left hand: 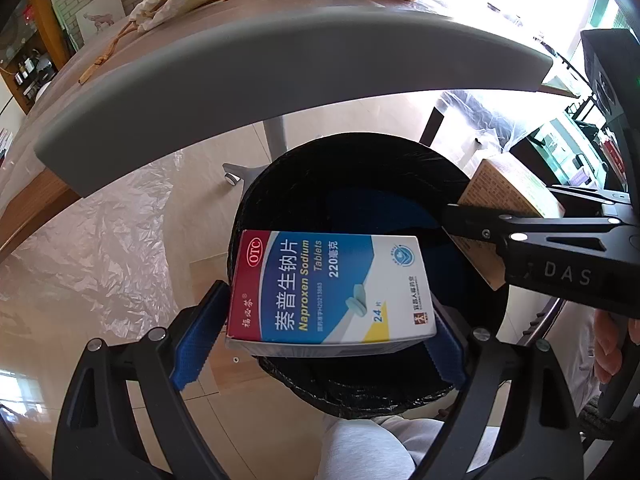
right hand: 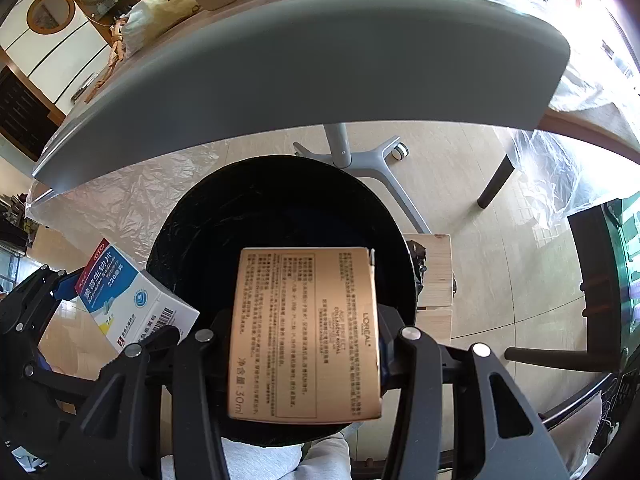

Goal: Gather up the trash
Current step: 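Open the right tool over the bin while the left tool releases the Naproxen box, then move the left tool to the beige paper bag while the right tool approaches the yellow cup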

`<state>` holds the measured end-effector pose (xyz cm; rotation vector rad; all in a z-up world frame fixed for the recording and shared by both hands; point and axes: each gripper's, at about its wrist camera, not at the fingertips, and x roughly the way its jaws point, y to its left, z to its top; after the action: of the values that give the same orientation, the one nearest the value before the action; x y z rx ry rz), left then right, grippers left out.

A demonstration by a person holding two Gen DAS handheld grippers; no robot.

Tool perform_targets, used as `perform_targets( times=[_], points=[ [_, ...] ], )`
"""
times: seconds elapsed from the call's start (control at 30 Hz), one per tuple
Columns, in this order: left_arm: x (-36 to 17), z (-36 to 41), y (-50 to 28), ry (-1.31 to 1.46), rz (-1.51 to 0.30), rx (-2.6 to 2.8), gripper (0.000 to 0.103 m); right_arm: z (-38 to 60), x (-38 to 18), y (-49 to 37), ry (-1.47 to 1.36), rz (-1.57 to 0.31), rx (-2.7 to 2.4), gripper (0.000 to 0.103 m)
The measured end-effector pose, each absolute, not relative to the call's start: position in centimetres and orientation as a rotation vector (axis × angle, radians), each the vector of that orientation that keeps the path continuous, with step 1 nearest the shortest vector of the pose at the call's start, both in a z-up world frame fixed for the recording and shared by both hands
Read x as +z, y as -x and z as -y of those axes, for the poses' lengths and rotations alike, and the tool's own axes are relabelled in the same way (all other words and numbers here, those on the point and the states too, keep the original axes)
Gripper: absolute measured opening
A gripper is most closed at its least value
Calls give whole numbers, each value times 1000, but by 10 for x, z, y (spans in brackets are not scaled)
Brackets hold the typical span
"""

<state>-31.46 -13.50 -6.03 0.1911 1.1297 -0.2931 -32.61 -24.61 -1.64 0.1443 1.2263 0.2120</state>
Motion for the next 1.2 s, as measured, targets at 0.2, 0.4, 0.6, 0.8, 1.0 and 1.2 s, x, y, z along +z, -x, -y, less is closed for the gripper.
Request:
perform_targets(
  times=[0.2,0.4,0.6,0.8,1.0,1.2],
  points=[
    [-62,136,310,-203,-1132,-301,90,245,-17,323,-144,-1228,218,46],
    [-67,135,306,-181,-1151,-329,91,243,-19,322,-146,-1233,223,47],
    [-70,131,306,-149,-1167,-356,92,249,-11,324,-191,-1194,230,76],
    [-62,124,308,-113,-1163,-379,92,263,5,332,-240,-1177,234,80],
    [-31,122,311,-50,-1093,-418,92,278,43,343,-276,-1099,234,82],
    [41,109,312,-16,-903,-441,100,271,102,347,-105,-900,197,99]
  ],
)
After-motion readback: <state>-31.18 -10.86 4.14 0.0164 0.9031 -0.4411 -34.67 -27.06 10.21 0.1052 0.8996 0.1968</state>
